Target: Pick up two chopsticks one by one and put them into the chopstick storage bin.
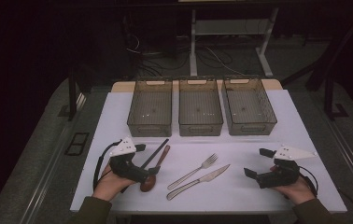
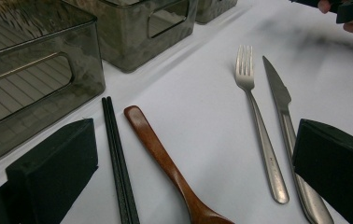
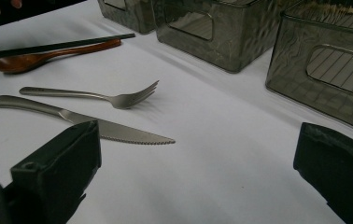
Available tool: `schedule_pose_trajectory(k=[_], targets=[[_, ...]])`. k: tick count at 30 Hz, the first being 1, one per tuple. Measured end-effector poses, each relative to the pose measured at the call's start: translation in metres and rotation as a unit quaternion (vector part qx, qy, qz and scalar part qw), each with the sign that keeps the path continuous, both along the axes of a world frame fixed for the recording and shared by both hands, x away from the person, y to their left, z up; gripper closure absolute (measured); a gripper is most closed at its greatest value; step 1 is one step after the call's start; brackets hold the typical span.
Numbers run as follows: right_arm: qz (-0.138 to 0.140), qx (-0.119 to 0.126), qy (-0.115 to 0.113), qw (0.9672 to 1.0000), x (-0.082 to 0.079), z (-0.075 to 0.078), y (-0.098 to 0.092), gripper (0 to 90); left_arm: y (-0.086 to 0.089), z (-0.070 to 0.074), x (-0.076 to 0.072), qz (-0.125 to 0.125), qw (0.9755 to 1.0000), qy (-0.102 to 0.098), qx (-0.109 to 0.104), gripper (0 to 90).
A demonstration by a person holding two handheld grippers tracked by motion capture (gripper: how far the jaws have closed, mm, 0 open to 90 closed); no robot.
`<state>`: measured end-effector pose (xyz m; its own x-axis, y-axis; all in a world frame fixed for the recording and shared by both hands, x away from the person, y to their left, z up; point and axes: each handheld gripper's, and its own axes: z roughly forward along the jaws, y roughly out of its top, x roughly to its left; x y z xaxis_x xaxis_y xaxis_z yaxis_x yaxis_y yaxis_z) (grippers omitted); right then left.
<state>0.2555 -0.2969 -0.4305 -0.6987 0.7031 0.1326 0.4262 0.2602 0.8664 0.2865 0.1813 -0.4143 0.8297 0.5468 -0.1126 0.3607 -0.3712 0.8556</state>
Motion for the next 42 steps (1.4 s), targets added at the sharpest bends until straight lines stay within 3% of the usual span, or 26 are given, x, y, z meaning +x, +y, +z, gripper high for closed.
schedule_pose_trajectory(k=[12,18,25,29,42], targets=[[-0.002,0.006,0.001,1.0000,0.001,0.000,-0.003,0.1,-0.002,0.004,0.001,0.005,1.0000,-0.003,0.000,0.0],[-0.006,0.003,0.000,1.0000,0.000,0.002,-0.003,0.1,0.006,0.006,0.003,0.017,0.9998,-0.006,0.005,2.8],[-0.004,-0.004,-0.004,1.0000,-0.001,0.002,0.000,0.1,0.021,0.007,0.004,0.038,0.9992,-0.008,0.002,13.8],[-0.006,-0.007,-0.002,1.0000,0.001,0.000,0.000,0.1,0.028,0.005,0.006,0.051,0.9987,-0.002,-0.002,15.2],[-0.008,-0.013,-0.003,0.9999,0.000,-0.001,0.000,0.1,0.041,-0.003,-0.003,0.064,0.9975,0.025,0.020,38.1]])
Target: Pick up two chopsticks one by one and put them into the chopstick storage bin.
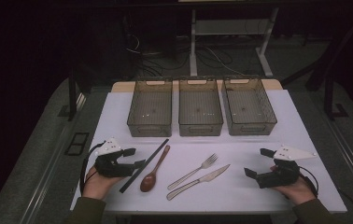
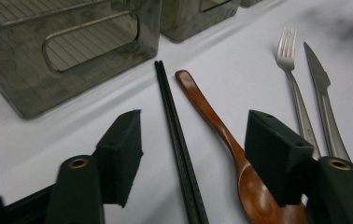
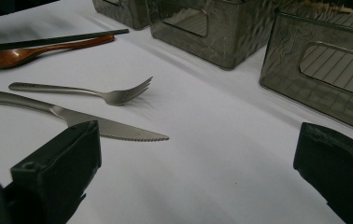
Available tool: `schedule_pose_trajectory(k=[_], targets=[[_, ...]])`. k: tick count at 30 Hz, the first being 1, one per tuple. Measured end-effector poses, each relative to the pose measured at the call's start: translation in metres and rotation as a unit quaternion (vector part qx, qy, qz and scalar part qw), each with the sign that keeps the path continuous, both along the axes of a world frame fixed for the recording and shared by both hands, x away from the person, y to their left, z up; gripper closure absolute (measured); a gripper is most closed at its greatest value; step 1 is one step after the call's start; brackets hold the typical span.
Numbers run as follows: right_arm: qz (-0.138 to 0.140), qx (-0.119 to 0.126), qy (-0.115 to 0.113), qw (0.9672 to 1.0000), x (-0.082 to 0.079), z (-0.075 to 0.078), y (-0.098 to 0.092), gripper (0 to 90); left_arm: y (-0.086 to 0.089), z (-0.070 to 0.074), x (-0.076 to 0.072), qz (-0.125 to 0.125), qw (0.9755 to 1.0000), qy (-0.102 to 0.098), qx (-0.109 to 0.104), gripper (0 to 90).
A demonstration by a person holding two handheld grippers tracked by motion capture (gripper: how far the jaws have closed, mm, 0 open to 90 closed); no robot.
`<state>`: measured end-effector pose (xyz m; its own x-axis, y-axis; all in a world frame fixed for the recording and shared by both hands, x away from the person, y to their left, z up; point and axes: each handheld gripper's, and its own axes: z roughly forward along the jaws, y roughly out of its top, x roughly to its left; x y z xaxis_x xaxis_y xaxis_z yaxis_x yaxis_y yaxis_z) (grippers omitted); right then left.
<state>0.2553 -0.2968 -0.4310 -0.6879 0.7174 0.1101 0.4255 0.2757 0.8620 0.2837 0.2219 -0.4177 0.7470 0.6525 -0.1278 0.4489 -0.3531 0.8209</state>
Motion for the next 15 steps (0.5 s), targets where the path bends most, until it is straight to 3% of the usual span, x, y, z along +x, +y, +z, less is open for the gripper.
schedule_pose_trajectory(k=[15], targets=[[-0.004,0.000,-0.002,1.0000,0.000,0.000,0.000,0.1,0.008,-0.013,-0.006,0.015,0.9986,0.037,0.033,64.0]])
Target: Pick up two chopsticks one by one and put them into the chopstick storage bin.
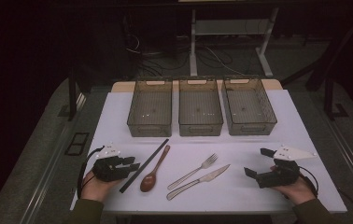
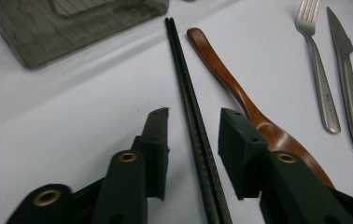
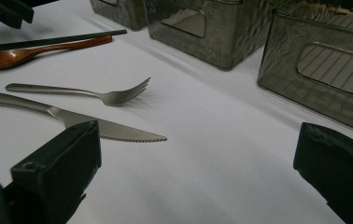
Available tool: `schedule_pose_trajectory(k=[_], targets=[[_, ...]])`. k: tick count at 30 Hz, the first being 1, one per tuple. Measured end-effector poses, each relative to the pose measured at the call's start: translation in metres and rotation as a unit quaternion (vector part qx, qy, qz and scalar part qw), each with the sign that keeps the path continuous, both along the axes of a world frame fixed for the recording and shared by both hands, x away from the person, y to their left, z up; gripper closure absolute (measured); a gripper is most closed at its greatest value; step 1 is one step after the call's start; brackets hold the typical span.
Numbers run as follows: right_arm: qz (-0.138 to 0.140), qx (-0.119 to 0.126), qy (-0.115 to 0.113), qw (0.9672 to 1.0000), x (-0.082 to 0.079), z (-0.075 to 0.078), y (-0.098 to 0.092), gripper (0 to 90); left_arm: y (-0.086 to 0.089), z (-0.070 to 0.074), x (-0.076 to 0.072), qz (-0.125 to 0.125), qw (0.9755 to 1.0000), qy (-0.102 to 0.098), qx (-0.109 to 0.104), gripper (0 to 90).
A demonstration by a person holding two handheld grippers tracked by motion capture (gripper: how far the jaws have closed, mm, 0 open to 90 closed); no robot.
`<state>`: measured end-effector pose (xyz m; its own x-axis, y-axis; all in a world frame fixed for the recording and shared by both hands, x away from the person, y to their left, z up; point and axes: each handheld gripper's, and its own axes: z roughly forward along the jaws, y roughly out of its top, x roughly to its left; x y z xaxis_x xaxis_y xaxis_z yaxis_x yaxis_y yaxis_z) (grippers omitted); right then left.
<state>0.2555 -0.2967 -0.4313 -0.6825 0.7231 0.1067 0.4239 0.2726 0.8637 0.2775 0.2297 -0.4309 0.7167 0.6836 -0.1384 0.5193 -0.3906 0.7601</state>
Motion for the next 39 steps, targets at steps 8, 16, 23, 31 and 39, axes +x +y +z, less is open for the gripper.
schedule_pose_trajectory(k=[8,16,23,31,39], targets=[[-0.001,-0.001,0.000,1.0000,0.000,0.000,0.000,0.1,0.000,-0.005,-0.004,-0.005,0.9998,0.014,0.011,69.8],[0.001,-0.003,0.000,1.0000,0.001,-0.001,0.001,0.1,-0.004,-0.008,-0.003,-0.017,0.9993,0.028,0.018,76.5],[0.001,-0.005,0.000,1.0000,0.001,-0.001,0.001,0.1,-0.006,-0.010,-0.002,-0.019,0.9988,0.036,0.029,79.2],[0.001,-0.005,-0.001,1.0000,0.001,-0.001,0.001,0.1,-0.005,-0.011,-0.001,-0.014,0.9987,0.040,0.029,80.2],[0.000,-0.005,-0.001,1.0000,0.001,-0.001,0.001,0.2,-0.003,-0.012,-0.001,-0.012,0.9984,0.040,0.038,80.2]])
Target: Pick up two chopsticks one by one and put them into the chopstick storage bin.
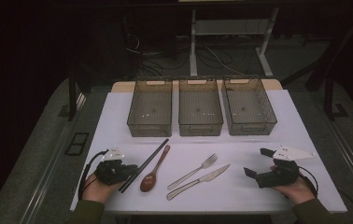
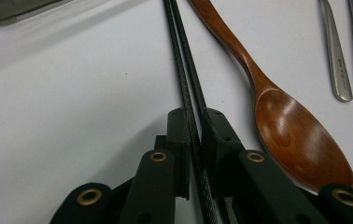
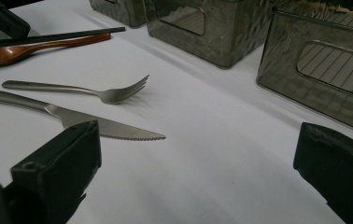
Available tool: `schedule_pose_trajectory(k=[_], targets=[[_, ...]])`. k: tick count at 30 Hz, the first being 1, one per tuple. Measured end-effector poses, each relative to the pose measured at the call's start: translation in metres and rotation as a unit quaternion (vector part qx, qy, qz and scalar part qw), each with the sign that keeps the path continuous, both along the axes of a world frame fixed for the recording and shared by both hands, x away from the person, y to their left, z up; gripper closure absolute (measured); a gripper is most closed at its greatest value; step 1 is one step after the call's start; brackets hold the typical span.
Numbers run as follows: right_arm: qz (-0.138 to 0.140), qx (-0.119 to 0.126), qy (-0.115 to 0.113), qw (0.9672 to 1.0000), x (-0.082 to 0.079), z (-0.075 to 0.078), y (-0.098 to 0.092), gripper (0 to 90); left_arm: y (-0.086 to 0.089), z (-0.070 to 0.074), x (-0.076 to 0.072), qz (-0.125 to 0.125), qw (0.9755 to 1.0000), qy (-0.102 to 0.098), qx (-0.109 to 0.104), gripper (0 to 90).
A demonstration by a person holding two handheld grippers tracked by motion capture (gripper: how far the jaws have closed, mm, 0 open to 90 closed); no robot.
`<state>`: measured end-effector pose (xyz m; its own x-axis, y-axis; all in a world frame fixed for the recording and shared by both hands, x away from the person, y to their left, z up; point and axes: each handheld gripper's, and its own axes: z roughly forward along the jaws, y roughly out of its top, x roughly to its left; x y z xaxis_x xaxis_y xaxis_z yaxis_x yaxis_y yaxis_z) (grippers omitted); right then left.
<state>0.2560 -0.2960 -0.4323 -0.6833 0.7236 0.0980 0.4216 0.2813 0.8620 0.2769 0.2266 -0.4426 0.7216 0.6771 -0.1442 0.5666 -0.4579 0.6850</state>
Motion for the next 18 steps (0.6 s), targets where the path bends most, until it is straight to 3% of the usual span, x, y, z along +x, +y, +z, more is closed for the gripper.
schedule_pose_trajectory(k=[18], targets=[[0.001,0.001,-0.001,1.0000,-0.0003,0.0001,-0.0002,0.2,-0.0048,-0.0001,-0.0018,0.008,0.9991,-0.018,0.036,83.6]])
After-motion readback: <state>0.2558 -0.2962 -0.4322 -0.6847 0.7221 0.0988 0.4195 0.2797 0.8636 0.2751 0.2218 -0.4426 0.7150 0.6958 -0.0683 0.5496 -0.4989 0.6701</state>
